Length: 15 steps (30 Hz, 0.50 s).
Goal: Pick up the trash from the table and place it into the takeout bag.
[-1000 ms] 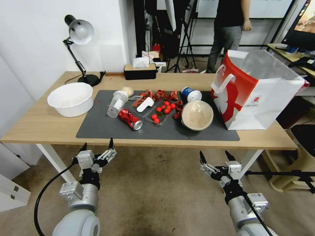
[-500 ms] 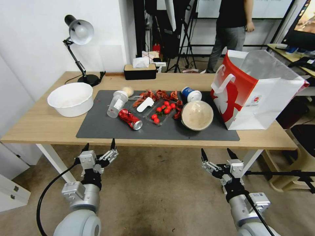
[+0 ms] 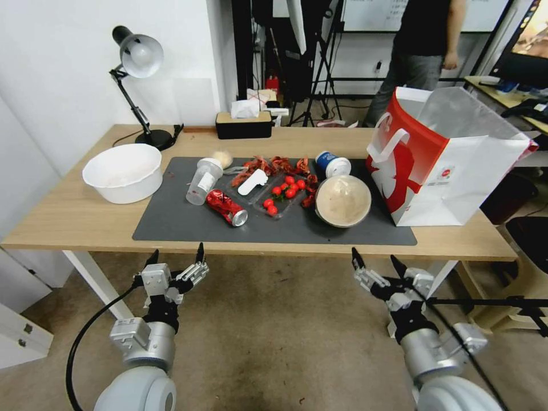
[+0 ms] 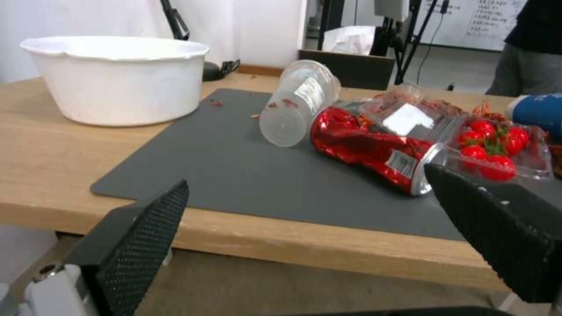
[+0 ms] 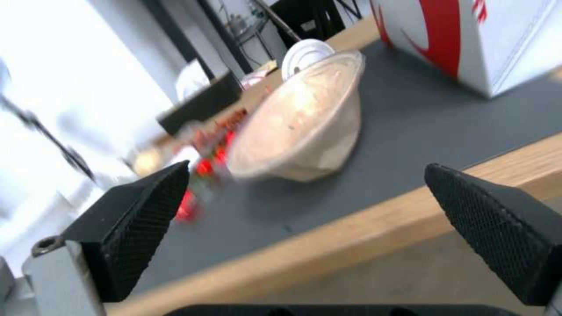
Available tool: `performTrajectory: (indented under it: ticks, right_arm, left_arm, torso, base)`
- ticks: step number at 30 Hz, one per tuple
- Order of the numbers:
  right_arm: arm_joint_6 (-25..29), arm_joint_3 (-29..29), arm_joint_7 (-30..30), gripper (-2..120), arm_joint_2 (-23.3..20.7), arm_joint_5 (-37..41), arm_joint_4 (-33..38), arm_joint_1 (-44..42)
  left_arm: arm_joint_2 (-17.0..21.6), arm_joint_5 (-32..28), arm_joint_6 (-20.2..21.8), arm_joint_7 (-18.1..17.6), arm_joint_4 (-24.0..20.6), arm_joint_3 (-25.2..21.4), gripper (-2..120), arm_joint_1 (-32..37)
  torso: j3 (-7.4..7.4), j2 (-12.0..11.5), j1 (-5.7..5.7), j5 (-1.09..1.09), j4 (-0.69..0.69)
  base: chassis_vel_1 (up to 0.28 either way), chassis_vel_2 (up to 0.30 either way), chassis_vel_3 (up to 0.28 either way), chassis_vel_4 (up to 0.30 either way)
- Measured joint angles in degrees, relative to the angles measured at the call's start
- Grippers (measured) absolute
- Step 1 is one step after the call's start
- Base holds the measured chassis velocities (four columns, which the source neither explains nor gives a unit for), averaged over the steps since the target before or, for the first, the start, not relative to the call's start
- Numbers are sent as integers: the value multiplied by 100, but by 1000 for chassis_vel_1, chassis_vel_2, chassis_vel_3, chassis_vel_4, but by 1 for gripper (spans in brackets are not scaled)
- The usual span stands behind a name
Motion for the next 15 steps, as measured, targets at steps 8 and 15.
performTrajectory:
  ticks: [8,15]
  right_arm:
    - [-401,68,1234,100,-272,2779,-243,1144]
    - [-533,-161,1720,100,-277,3517,-747,1811]
  left_arm:
    - [7,16,-180,112,37,-48,100,51]
    - [27,13,-180,149,24,-76,100,74]
  torso:
    - [0,0,0,-1,0]
    - [0,0,0,-1,1]
  base:
    - [0,0,0,0]
    - [0,0,0,0]
